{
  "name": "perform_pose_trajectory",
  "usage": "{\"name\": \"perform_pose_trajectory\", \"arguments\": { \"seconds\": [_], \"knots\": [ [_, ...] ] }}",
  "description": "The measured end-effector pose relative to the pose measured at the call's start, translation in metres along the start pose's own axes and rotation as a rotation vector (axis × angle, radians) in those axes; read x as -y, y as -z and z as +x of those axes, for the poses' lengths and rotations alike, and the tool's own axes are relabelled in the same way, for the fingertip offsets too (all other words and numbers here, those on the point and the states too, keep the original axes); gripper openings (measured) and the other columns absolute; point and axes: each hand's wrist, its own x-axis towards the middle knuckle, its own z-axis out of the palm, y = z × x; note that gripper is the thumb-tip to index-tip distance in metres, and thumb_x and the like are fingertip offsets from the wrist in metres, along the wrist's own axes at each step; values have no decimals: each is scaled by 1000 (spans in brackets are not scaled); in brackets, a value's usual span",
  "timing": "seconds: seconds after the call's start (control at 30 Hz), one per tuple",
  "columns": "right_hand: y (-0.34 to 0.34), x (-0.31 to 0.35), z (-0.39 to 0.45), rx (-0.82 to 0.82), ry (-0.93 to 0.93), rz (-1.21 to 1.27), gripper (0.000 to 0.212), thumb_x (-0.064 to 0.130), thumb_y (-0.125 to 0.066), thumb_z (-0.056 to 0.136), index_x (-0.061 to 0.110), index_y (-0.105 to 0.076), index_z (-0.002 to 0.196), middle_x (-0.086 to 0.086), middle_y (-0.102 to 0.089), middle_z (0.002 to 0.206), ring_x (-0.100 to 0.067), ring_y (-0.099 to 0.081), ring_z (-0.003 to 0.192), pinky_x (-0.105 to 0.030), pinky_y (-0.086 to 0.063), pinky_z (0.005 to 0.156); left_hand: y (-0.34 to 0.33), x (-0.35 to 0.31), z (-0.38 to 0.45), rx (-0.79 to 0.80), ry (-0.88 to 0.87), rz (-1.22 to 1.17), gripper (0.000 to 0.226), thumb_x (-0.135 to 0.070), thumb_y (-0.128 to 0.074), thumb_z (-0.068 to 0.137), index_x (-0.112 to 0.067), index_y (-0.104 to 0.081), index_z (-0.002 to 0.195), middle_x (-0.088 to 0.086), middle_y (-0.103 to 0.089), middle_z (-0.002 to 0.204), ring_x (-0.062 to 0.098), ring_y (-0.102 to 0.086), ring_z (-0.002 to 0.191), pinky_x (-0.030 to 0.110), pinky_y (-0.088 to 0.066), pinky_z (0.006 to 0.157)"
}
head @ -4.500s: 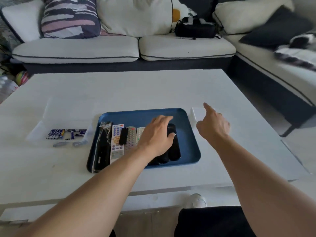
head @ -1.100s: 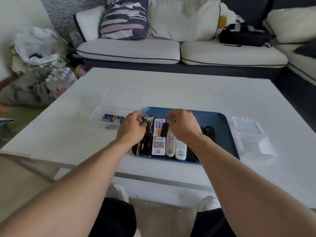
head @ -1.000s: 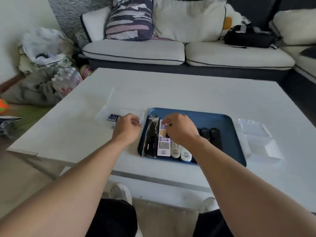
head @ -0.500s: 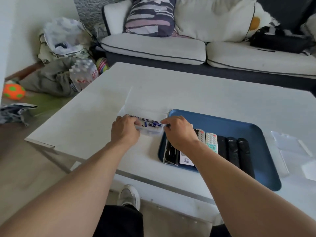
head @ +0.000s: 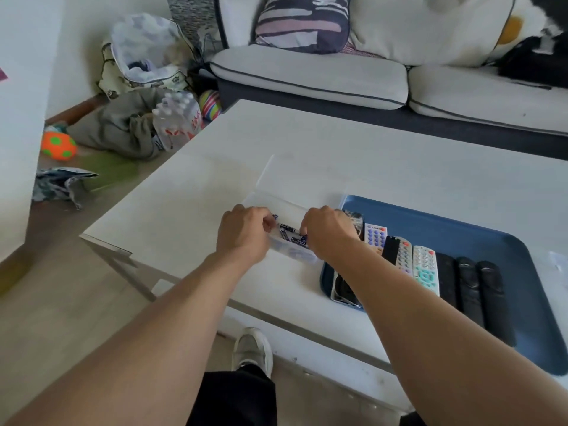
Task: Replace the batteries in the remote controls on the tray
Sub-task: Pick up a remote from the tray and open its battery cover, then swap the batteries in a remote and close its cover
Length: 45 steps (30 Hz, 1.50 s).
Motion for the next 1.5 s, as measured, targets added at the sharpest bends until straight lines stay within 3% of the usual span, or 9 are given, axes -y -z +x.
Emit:
{"name": "perform_pose_trajectory", "arguments": {
  "seconds": [0.13, 0.27, 0.43, 0.6, 0.77, 0.97, 1.17, 1.37, 1.5],
  "knots": [
    [7, 6, 5, 39, 25, -77, 31, -4, -59, 86, 12, -68, 111, -7, -68, 105, -31, -66, 101, -35, -50, 75, -3, 13, -1, -13, -14, 34, 37, -7, -62, 82, -29, -69, 112, -8, -71, 110, 21, -54, 107, 31, -41, 91],
    [10, 11, 6, 47, 60, -185, 23, -4, -58, 87, 14, -63, 101, -1, -50, 76, -25, -54, 80, -33, -41, 69, -2, 17, -2, -1, -3, -13, 28, -18, -68, 86, -28, -68, 112, -8, -71, 112, 21, -55, 108, 32, -43, 94],
    [10, 15, 10, -16, 54, -129, 13, 4, -59, 86, 16, -60, 91, 0, -45, 70, -25, -58, 79, -32, -41, 67, 0, 20, -5, -4, -12, -73, 32, -20, -70, 87, -27, -67, 118, -8, -71, 114, 21, -55, 111, 34, -43, 96],
    [7, 22, 20, -59, 20, 114, 28, 14, -63, 85, 21, -70, 111, -5, -69, 106, -30, -67, 99, -34, -50, 79, 2, 22, -6, -21, 16, -161, 55, -23, -80, 81, -26, -55, 130, -9, -71, 108, 21, -59, 104, 37, -45, 93],
    [-10, 24, 32, 31, -22, 160, 23, 27, -65, 88, 27, -71, 110, -1, -69, 103, -25, -67, 92, -33, -52, 75, 0, 23, -7, -19, 6, -171, 63, -24, -82, 79, -26, -53, 135, -7, -71, 108, 22, -62, 95, 39, -48, 90],
    [-11, 24, 37, 71, 19, 231, 24, 21, -67, 86, 35, -74, 105, 3, -71, 103, -22, -68, 90, -34, -57, 78, 0, 24, -5, -22, 7, -147, 65, -25, -83, 79, -26, -52, 136, -7, -71, 109, 22, -62, 101, 40, -47, 93],
    [13, 3, 16, 37, 24, 874, 27, 19, -74, 87, 24, -74, 113, 10, -76, 78, -3, -61, 60, -17, -51, 58, -3, 20, -2, -40, 65, -182, 62, -19, -82, 79, -25, -54, 134, -6, -72, 107, 23, -61, 107, 40, -47, 93],
    [35, -37, -25, 189, 3, 1496, 16, 10, -68, 93, 16, -72, 108, -4, -75, 94, -11, -68, 82, -20, -52, 66, 1, -2, -4, -86, 127, -131, 57, -2, -64, 83, -25, -53, 135, -4, -63, 121, 22, -59, 111, 34, -47, 87],
    [41, -59, -49, 252, -25, 1765, 11, 6, -61, 97, 9, -68, 106, -7, -73, 93, -21, -70, 88, -25, -58, 73, 8, -29, -9, -223, 64, -365, 33, -9, -60, 87, -25, -65, 115, -7, -63, 109, 19, -61, 89, 31, -47, 79]
  ]
}}
